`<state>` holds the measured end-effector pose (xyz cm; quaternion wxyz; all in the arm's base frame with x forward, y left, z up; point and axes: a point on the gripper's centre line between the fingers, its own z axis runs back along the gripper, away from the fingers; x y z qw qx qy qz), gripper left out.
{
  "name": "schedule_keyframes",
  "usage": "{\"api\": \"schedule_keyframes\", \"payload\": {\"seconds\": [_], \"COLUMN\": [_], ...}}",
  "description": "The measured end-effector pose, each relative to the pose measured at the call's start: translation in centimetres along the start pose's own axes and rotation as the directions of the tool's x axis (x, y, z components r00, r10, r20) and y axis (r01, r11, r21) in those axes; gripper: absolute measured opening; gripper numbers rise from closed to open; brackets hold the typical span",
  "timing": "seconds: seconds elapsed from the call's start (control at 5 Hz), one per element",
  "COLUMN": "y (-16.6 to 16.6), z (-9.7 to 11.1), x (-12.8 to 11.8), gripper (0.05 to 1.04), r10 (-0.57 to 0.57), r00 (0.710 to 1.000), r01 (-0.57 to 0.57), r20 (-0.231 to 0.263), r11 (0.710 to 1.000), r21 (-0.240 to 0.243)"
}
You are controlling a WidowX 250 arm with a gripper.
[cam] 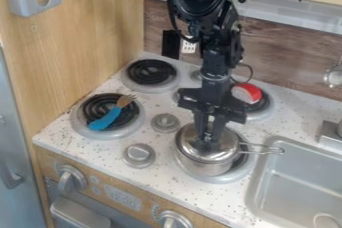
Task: Takes the pot lid and places it on top of the pot on the stove
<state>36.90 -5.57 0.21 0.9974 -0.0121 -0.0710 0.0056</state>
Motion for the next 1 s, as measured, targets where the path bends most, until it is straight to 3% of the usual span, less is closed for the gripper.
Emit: {"api": "schedule_keyframes", "payload": {"seconds": [0.4, 0.6, 1.0], "y": [0.0, -0.3, -0.7], "z": [0.1, 2.6, 3.7], "x": [-0.2, 0.9, 0.7], "gripper": [0.896, 1.027, 0.999], "r10": [0.009, 0.01, 0.023], "r00": [1.0, 1.0, 1.0], "r01": [-0.009, -0.009, -0.023], "r20": [-0.013, 0.03, -0.013], "r11": [1.0, 1.0, 1.0], "r21": [-0.001, -0.008, -0.009]}}
